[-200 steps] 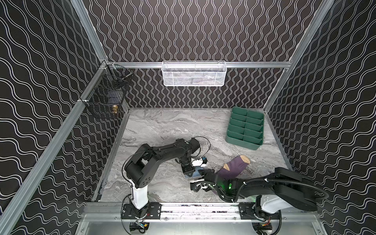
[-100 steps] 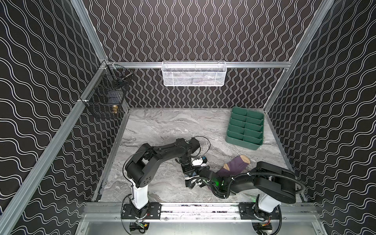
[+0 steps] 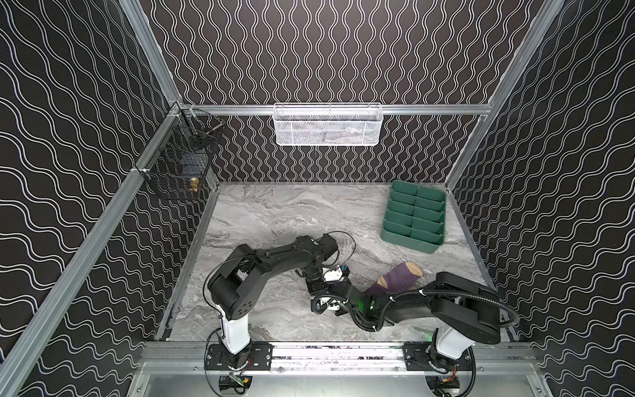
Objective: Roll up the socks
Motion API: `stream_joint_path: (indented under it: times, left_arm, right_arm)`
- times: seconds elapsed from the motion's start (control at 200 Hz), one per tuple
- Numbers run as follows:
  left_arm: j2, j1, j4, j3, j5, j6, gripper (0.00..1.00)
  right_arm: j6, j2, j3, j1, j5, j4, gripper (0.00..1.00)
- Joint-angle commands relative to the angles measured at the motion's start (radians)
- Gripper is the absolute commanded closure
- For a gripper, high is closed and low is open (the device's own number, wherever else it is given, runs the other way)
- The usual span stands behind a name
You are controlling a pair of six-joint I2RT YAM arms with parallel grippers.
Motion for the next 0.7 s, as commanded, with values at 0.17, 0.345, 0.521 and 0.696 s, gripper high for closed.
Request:
stream_joint_path:
  times: [0.17,0.345,0.521,0.696]
  left_arm:
    - [-0.234,0.004,0.056,-0.098,-0.194,-0.026,0.51]
    - [-0.380,0.006,0.097,-0.170,-0.316,-0.074,0.49]
    - [-0.549,0.033,0.175,-0.219,-0.630,-0.163,0.49]
    - [-0.634,0.114,0.162,-0.228,-0.445,-0.280,0.46]
  right_arm:
    - [0.175,-0.005,0.053,0.000,-0.086,-0.447,1.00]
    - [0.188,-0.018,0.059,0.001,-0.094,-0.481,1.00]
    - [0.188,-0.039,0.102,0.000,-0.109,-0.551,1.00]
    - [0.182,-0.093,0.097,0.000,-0.089,-0.541,1.00]
